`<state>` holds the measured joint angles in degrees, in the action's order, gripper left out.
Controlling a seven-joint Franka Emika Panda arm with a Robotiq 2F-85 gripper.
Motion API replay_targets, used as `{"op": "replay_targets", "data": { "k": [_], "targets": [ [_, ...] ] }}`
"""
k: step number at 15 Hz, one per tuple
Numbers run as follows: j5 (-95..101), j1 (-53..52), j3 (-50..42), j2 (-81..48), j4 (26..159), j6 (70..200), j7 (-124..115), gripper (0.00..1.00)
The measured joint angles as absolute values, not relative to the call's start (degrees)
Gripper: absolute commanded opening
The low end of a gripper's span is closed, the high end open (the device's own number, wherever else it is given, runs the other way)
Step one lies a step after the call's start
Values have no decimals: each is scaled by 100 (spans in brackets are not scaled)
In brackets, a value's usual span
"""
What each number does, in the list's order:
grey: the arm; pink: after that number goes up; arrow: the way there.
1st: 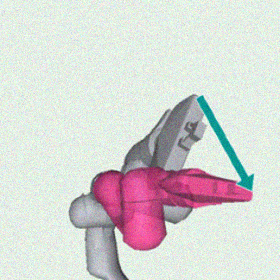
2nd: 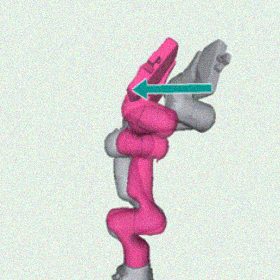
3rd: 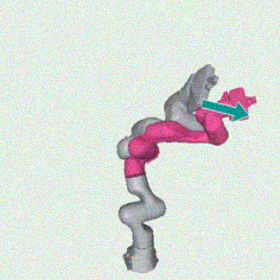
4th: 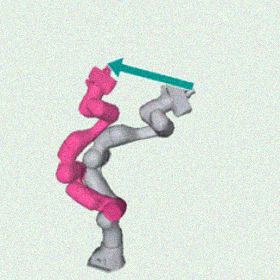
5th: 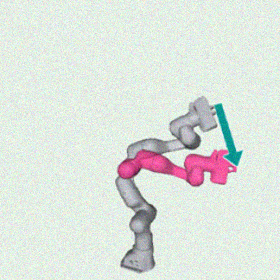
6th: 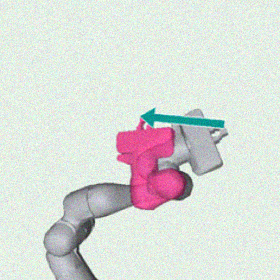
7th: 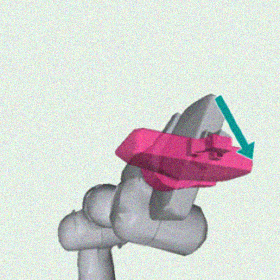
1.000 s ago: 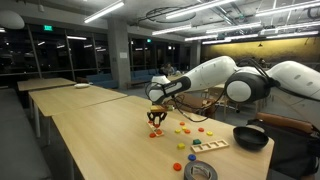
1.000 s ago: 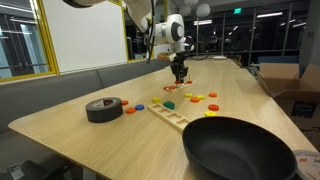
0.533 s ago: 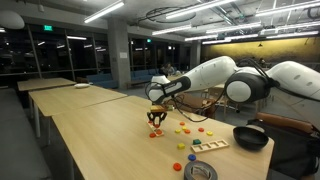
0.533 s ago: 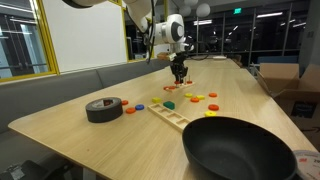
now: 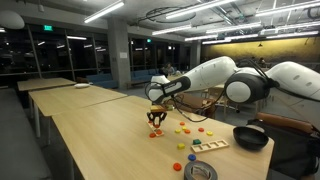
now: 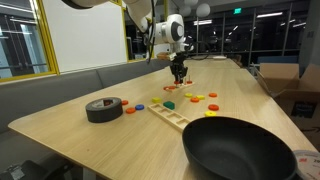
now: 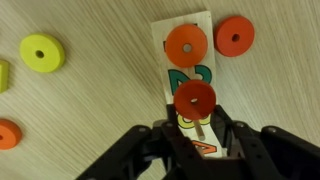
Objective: Put the round orange block on the first position from the end closest to you on the wooden board
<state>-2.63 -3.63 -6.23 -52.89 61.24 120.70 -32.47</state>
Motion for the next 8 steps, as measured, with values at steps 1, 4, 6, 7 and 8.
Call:
{"op": "replay_targets", "data": {
  "k": [1,4,6,7,8],
  "targets": [
    [-264,-360,-620,-5296,6110,12057,-3240,16],
    [-268,-345,-607,-5326,6051,12015,-3206,16],
    [-272,-337,-599,-5343,6016,11991,-3175,16],
    [-274,-331,-594,-5352,5999,11976,-3156,16],
    [-279,-325,-587,-5360,5983,11964,-3135,16]
  ]
}}
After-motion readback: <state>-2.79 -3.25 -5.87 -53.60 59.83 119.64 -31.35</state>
